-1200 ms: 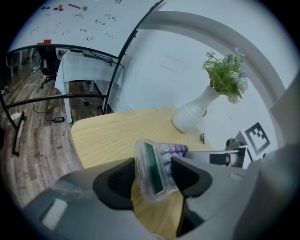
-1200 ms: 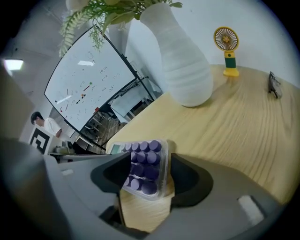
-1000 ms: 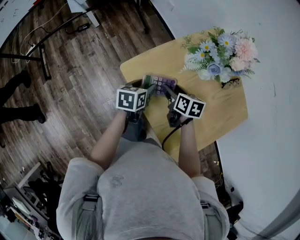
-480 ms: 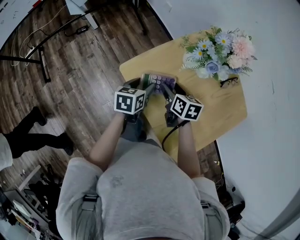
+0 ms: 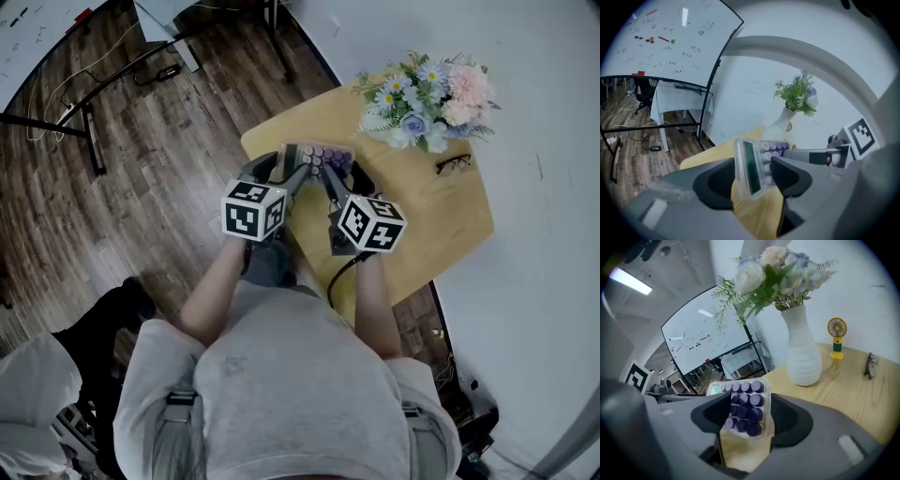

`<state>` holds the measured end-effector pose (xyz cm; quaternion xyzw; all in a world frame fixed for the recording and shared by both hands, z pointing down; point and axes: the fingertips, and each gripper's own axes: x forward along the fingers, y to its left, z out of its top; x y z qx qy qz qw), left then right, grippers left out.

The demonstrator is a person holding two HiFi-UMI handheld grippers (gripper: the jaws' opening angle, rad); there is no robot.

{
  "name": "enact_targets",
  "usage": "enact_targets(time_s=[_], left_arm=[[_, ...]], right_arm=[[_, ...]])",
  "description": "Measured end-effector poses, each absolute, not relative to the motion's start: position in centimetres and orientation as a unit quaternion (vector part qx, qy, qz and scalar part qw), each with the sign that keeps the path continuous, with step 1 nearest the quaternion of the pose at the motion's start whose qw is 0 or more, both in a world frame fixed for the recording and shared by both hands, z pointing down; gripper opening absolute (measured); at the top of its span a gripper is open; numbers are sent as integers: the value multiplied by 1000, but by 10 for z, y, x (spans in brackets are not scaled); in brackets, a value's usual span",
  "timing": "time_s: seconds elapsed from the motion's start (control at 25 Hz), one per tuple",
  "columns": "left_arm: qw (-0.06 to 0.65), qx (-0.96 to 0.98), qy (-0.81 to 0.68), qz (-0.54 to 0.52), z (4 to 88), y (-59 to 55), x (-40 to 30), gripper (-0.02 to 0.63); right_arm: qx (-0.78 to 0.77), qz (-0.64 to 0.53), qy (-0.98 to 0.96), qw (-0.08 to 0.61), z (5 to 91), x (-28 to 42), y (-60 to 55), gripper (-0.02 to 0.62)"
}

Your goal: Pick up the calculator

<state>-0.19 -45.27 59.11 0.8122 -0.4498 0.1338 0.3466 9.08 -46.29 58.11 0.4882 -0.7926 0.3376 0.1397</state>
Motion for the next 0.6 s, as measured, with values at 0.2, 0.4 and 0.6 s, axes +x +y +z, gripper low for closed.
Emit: enact_targets(time_s=[0.2, 0.4, 0.6], left_arm=[[297, 829, -459, 118, 563, -447, -1, 244], [261, 840, -464, 109, 537, -437, 2, 244], [231, 846, -470, 99, 509, -426, 3, 244]], right_arm=[[492, 304, -807, 118, 553, 91, -456, 270], [495, 272, -819, 101, 526, 95, -447, 270], [498, 241, -829, 84, 498, 97, -436, 270]])
